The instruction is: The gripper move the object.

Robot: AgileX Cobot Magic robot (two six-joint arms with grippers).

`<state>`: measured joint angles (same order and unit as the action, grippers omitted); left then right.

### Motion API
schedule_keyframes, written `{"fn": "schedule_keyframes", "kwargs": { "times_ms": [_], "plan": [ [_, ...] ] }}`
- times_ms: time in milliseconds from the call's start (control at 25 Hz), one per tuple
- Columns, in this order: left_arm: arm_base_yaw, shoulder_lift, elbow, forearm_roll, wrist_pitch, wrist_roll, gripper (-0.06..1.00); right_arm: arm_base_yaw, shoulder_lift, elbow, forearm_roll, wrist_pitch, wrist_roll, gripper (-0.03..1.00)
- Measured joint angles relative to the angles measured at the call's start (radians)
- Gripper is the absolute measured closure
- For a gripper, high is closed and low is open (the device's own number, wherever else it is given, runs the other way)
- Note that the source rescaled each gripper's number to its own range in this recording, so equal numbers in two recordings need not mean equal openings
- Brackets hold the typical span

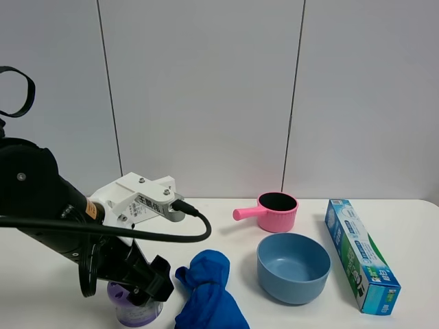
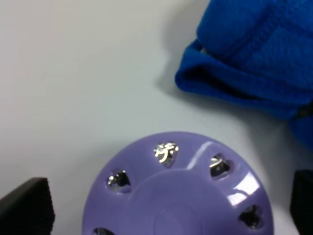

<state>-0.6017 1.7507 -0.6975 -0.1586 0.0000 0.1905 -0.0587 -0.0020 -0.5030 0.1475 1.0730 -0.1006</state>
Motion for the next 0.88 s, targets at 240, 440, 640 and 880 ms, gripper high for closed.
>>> {"fn": "schedule_keyframes", "kwargs": {
  "times_ms": [240,440,640,880],
  "plan": [
    [0.0,0.0,0.0,-0.003,0.0,-0.001,-0.04,0.0,0.0,0.0,0.0,0.0,0.0,-0.03],
    [0.0,0.0,0.0,-0.003,-0.019,-0.009,-0.05,0.0,0.0,0.0,0.0,0.0,0.0,-0.03],
    [0.0,-0.024,-0.014,-0.003,0.011,-0.012,-0.05,0.0,0.0,0.0,0.0,0.0,0.0,-0.03],
    [0.007,-0.159,-0.078,-0.004,0.063,-0.012,-0.05,0.0,0.0,0.0,0.0,0.0,0.0,-0.03]
  ]
}}
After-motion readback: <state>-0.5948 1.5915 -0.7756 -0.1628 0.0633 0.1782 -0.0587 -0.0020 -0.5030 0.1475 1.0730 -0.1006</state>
